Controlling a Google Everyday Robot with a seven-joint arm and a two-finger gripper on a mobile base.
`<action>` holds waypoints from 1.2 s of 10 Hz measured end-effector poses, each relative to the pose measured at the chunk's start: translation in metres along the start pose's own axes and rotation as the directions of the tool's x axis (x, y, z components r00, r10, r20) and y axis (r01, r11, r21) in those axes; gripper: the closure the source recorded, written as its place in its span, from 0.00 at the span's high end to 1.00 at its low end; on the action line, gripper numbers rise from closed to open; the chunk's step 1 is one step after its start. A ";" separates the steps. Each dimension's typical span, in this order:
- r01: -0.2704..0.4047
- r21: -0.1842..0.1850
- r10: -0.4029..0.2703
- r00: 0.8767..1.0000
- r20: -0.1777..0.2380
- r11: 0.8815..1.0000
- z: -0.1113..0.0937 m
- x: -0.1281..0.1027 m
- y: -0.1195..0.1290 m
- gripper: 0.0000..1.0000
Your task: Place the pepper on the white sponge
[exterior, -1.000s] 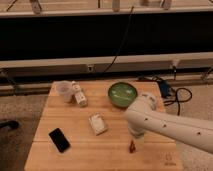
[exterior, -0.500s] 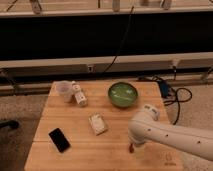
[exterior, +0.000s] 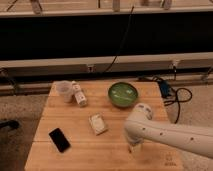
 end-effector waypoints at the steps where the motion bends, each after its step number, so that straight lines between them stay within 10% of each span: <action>1: 0.006 0.001 -0.006 1.000 -0.002 1.000 -0.007 -0.002 -0.003 0.80; 12: 0.031 0.000 -0.031 0.999 0.018 1.000 0.016 -0.004 0.000 0.80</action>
